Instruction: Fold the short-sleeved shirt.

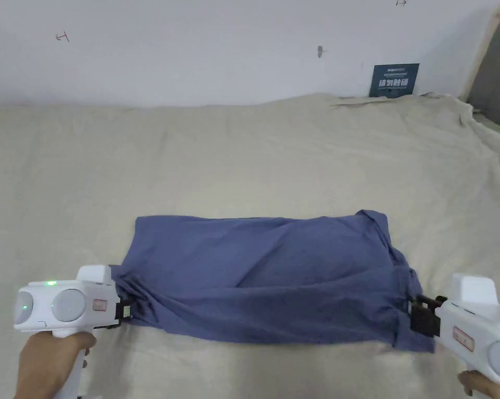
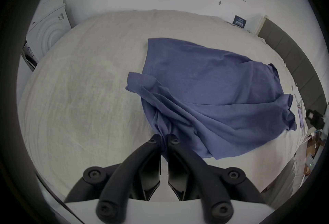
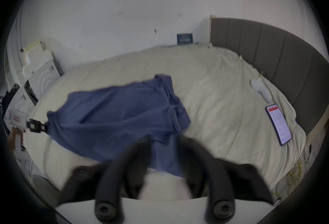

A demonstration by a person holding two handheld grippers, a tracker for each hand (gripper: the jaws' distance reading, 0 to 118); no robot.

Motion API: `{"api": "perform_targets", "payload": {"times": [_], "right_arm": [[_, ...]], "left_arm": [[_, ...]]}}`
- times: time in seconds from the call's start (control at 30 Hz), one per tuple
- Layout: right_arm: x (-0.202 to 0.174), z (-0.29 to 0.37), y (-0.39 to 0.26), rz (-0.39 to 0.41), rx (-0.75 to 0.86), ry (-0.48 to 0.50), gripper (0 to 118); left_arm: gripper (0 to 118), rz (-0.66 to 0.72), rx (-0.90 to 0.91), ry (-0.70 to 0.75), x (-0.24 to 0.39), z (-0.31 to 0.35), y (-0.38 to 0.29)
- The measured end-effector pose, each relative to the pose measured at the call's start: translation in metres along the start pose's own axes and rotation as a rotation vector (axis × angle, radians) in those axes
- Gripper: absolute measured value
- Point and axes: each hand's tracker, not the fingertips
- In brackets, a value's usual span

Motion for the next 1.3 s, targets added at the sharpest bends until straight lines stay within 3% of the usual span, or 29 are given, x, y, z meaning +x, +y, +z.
{"api": "perform_targets", "payload": {"times": [0.03, 0.13, 0.33, 0.37, 0.4, 0.43, 0.47, 0.6, 0.9, 1.03, 1.3], "right_arm": [[0.006, -0.013, -0.003, 0.006, -0.038, -0.007, 79], [0.007, -0.038, -0.008, 0.010, -0.088, -0.003, 100], [-0.006, -0.052, -0.019, -0.001, -0.156, -0.021, 99], [-0.007, -0.054, -0.021, 0.004, -0.166, -0.019, 94], [-0.007, -0.055, -0.022, 0.008, -0.172, -0.016, 81], [-0.010, -0.053, -0.023, 0.017, -0.183, -0.009, 57], [-0.010, -0.054, -0.025, 0.024, -0.192, -0.011, 4], [0.001, -0.039, -0.028, -0.036, -0.160, -0.003, 2], [0.020, 0.022, -0.025, 0.021, -0.046, -0.003, 2], [0.037, 0.044, -0.035, 0.017, -0.021, 0.016, 2], [0.036, 0.075, -0.075, -0.011, -0.046, 0.041, 2]], "left_arm": [[4, 0.000, 0.006, -0.005, -0.001, 0.002, 0.000], [4, 0.015, 0.021, -0.020, -0.004, 0.003, 0.001], [4, 0.025, 0.020, -0.029, -0.002, 0.007, -0.004], [4, 0.028, 0.020, -0.031, -0.003, 0.006, -0.004], [4, 0.030, 0.022, -0.032, -0.003, 0.005, -0.005], [4, 0.034, 0.023, -0.033, -0.004, 0.005, -0.007], [4, 0.039, 0.022, -0.035, -0.005, 0.003, -0.008], [4, 0.066, 0.017, -0.047, -0.011, 0.001, -0.016], [4, 0.120, 0.020, -0.072, -0.037, 0.023, -0.040], [4, 0.123, 0.028, -0.082, -0.047, 0.044, -0.062], [4, 0.129, -0.006, -0.086, -0.052, 0.064, -0.118]]}}
